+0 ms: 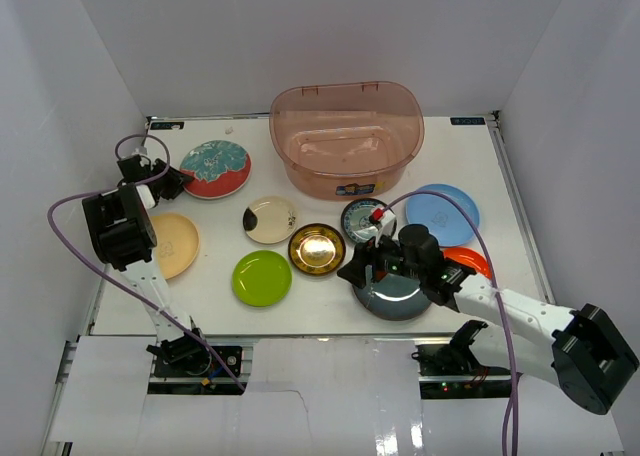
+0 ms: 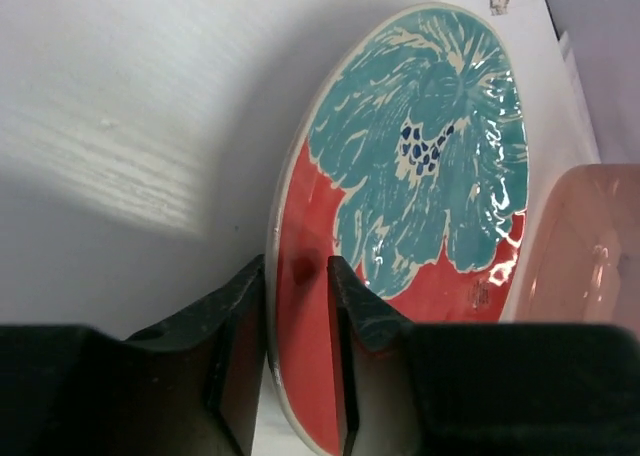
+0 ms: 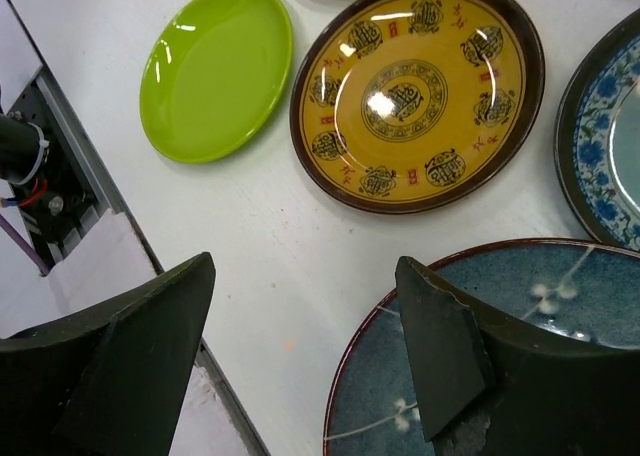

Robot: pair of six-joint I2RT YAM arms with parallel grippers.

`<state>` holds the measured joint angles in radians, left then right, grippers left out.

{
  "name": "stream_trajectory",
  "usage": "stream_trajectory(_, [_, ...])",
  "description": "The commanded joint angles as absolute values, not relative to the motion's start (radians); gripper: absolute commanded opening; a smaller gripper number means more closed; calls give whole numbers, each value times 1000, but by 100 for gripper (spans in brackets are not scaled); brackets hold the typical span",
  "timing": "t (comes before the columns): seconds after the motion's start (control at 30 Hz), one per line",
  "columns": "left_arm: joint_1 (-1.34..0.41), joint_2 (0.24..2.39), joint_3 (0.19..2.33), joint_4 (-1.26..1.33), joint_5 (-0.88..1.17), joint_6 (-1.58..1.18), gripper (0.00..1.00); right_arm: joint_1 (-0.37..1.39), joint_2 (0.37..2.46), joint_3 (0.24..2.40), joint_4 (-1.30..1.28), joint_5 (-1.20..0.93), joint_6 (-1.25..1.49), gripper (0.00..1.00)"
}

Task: Place the plates into the plastic bin on the countertop

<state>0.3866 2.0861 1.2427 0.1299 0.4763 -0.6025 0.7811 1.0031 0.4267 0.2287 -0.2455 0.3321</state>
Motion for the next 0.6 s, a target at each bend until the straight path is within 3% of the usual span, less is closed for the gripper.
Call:
stream_trajectory(0.0, [383,2109,1244,213,526,-618,38,787,1061,462,288,-268,345,79])
stream_trajectory(0.03, [383,2117,1236,221,528,-618,33,787,1072,471,296,-268,357,79])
stream_trajectory(0.07, [383,2120,1232,224,525,-620,20,787,1084,477,301,-270,365,79])
stream_trajectory(0.17, [385,2120,1201,256,509,-629,0,785,1121,502,327,-267,397,79])
stream_trajectory(0.4, [393,1987,1072,457,546,-799,0,787,1186,569,296,-185,468,80])
stream_trajectory(0.53, [390,1878,962,681,639,-1029,0,779,1175,620,197,-88,468,80])
stream_trajectory(0.57, [388,1832,915,730,653,-1113,0,764,1143,618,177,-34,466,76])
